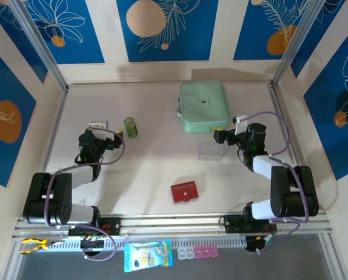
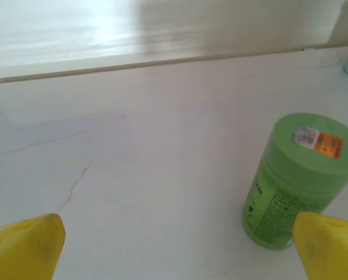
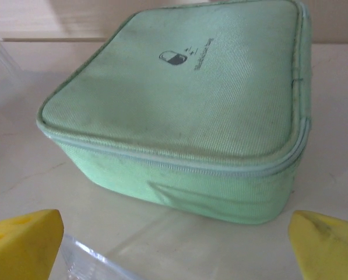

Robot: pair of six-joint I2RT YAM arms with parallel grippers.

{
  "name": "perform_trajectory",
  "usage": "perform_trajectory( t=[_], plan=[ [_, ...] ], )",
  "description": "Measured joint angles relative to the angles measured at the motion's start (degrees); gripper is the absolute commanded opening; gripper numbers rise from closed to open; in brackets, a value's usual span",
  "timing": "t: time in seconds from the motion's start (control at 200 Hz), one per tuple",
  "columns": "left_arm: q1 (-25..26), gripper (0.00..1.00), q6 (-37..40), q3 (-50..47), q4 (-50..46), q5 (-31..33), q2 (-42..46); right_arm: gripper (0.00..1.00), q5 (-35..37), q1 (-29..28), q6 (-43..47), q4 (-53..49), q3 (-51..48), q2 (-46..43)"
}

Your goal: Take the credit cards out of the card holder

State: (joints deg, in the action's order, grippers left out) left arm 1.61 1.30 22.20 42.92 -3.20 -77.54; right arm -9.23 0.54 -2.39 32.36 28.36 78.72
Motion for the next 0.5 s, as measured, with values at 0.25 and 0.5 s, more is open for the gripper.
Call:
perform_trajectory(
  t=[0.25,0.5],
  plan=[
    [0.00,1.00,-8.11,8.37,-17.92,3.04,4.87,0.87,6.62,-0.68,-6.54,-20.15,9.81,-3.10],
    [0.00,1.00,-16.87,19.39,-41.55,0.96,8.81,0.78,11.34,-3.52,-12.94,-41.48,17.33,-3.30]
  ],
)
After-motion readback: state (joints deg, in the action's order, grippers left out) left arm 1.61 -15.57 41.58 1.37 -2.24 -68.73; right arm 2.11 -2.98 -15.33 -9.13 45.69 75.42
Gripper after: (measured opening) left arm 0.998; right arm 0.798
